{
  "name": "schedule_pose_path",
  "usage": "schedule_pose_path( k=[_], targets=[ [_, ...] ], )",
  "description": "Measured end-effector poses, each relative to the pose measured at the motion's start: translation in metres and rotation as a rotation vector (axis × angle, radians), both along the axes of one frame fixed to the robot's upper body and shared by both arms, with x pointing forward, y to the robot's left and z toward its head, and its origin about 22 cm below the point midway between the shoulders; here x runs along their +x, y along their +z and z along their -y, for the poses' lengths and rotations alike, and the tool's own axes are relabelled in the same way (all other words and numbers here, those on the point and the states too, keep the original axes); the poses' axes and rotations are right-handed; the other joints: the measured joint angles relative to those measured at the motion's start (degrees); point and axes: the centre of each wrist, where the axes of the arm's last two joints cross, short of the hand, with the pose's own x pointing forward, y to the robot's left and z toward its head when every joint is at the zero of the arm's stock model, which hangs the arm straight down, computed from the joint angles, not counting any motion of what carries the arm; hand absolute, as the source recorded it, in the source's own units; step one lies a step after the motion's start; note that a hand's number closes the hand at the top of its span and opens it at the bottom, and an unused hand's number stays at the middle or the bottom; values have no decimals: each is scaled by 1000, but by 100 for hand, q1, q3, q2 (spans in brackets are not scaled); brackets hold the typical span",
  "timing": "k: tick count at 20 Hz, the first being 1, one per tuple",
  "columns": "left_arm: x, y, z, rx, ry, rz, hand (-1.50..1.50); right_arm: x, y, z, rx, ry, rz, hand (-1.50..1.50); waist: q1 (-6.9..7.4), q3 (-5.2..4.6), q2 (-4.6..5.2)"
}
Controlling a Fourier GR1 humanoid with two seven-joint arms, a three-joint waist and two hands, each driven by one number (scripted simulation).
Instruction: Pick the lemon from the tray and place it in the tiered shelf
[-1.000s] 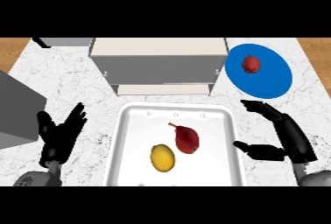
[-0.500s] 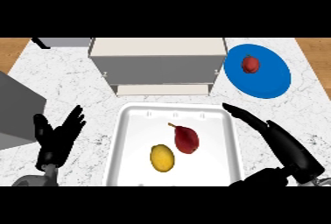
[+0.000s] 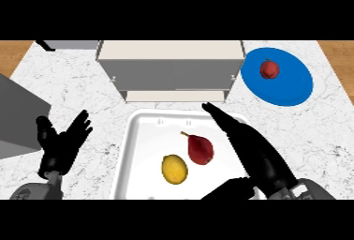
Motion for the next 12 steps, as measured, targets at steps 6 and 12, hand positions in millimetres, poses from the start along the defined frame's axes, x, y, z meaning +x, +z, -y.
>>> schedule_pose_path(
  k=[6,12],
  targets=[
    [-2,-2,2,6,2,-3,0,3,1,-46,-97,-28,-20,-150,-5,5,2],
    [-3,0,-1,6,2,-2,0,7,-20,-73,-191,-3,-63,-150,-7,8,7]
  ],
)
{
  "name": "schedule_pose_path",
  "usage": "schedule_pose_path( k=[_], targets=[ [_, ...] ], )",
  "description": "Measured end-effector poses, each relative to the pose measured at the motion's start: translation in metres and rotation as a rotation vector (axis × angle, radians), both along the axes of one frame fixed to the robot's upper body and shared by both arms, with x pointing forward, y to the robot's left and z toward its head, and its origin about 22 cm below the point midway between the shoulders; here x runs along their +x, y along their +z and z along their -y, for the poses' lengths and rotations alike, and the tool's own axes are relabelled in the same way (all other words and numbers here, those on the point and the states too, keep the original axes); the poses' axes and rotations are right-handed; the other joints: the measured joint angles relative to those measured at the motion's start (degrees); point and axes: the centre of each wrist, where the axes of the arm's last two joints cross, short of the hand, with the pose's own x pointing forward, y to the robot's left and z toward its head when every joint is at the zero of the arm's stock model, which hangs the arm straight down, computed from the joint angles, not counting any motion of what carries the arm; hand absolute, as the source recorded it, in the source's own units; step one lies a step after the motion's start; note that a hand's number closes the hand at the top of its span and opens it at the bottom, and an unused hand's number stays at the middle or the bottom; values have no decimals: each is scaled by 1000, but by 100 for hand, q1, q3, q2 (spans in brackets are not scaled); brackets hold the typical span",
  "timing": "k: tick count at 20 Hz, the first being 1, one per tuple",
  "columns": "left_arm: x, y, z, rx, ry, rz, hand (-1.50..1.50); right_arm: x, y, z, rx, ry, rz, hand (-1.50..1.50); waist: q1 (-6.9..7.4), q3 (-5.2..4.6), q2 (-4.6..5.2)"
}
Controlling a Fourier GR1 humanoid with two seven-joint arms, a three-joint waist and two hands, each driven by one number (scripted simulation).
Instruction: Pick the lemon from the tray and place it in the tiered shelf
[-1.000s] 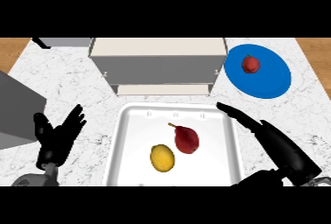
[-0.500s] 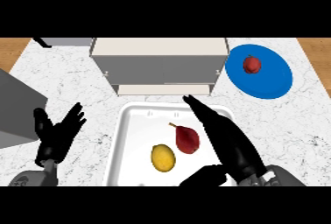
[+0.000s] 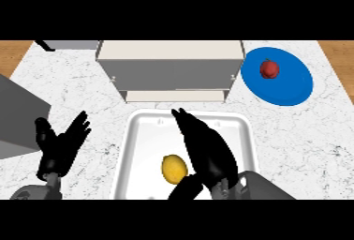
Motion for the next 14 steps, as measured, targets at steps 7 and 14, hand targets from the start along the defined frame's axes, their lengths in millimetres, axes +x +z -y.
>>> schedule_pose_path(
  k=[7,14],
  targets=[
    [-1,-5,0,4,1,13,0,-6,-15,-8,-74,-10,-20,-150,-32,9,-7],
    [-1,-5,2,2,5,22,0,-14,-32,-28,-134,-36,-7,-150,-31,8,-6]
  ],
)
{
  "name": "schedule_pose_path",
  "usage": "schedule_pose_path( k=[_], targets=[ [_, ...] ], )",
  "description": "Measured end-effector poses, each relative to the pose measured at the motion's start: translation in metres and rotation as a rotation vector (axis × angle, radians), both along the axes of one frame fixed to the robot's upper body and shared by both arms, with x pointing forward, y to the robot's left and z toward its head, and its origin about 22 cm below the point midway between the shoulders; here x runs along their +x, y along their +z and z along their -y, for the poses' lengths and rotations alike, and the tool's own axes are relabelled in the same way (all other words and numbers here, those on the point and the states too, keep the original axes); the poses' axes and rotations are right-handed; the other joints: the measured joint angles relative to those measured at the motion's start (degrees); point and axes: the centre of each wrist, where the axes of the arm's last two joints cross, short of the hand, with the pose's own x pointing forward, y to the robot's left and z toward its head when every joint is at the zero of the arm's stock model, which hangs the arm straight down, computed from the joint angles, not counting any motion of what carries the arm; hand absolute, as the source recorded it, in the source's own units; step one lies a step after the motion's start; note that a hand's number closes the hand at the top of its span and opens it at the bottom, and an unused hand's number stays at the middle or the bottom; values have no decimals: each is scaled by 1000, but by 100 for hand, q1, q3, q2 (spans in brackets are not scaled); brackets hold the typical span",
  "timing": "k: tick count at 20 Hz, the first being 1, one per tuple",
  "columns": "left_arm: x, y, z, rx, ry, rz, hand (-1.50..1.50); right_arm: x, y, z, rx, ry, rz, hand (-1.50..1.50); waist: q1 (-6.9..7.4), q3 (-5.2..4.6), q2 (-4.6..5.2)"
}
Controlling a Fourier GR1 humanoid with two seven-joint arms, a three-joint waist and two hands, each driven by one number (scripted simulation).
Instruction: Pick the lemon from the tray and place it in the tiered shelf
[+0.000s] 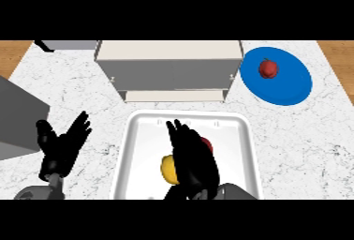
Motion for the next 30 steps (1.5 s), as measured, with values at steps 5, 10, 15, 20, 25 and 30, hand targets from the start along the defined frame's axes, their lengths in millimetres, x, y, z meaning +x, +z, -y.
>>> schedule_pose_path(
  k=[5,10,15,20,25,30],
  targets=[
    [-1,1,-2,0,-5,-2,0,-3,-13,-5,-26,-15,-4,-150,5,3,0],
    [0,0,2,-5,-5,-13,0,4,-31,-5,-76,-43,-14,-150,10,2,5],
    [7,5,0,-2,-3,-9,0,14,-40,-6,-124,-64,-2,-150,17,2,8],
    [3,2,-1,-13,-5,-13,0,12,-55,-9,-134,-70,17,-150,22,-2,10],
    [7,1,3,-6,-4,-11,0,17,-63,-14,-118,-79,26,-150,34,9,5],
    [3,2,2,1,-8,-4,0,24,-76,-14,-102,-76,25,150,35,0,7]
  ],
)
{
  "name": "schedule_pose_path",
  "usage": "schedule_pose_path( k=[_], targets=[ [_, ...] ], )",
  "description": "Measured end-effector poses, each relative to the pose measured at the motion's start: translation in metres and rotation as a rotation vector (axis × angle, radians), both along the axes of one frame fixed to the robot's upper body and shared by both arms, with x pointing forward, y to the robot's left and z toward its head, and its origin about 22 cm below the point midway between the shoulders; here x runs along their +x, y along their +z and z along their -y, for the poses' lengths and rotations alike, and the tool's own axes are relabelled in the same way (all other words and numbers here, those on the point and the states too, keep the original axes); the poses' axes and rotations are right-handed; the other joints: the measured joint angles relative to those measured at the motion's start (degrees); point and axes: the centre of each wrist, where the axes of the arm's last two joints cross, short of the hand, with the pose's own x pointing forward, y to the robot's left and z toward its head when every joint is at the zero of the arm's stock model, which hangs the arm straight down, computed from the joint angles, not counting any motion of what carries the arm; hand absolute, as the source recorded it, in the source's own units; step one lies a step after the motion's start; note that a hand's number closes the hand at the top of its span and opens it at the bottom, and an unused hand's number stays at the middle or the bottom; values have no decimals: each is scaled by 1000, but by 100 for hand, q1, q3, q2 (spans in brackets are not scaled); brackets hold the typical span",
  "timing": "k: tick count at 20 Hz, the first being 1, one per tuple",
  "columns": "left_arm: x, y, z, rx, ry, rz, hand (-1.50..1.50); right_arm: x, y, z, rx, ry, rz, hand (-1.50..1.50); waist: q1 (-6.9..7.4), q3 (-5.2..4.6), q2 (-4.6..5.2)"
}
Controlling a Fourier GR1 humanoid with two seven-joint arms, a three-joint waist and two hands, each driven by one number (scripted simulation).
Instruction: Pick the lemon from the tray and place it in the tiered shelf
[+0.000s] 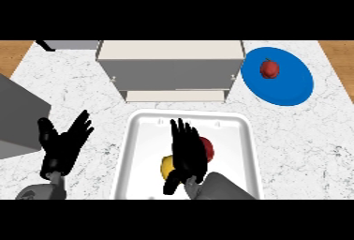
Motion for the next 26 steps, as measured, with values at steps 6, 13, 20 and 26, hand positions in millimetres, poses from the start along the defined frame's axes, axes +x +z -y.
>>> schedule_pose_path(
  k=[6,13,20,26],
  targets=[
    [1,-2,0,-5,-7,-10,0,-2,-14,-5,-55,181,-51,150,29,-11,-48],
    [5,0,3,-2,-3,-8,0,-18,-15,-16,29,234,-10,150,18,-10,-30],
    [7,1,9,-3,-28,-3,0,-21,18,-39,76,228,70,150,121,-6,9],
    [11,-1,13,-2,-44,6,0,-9,69,-59,161,206,205,150,236,-6,4]
  ],
)
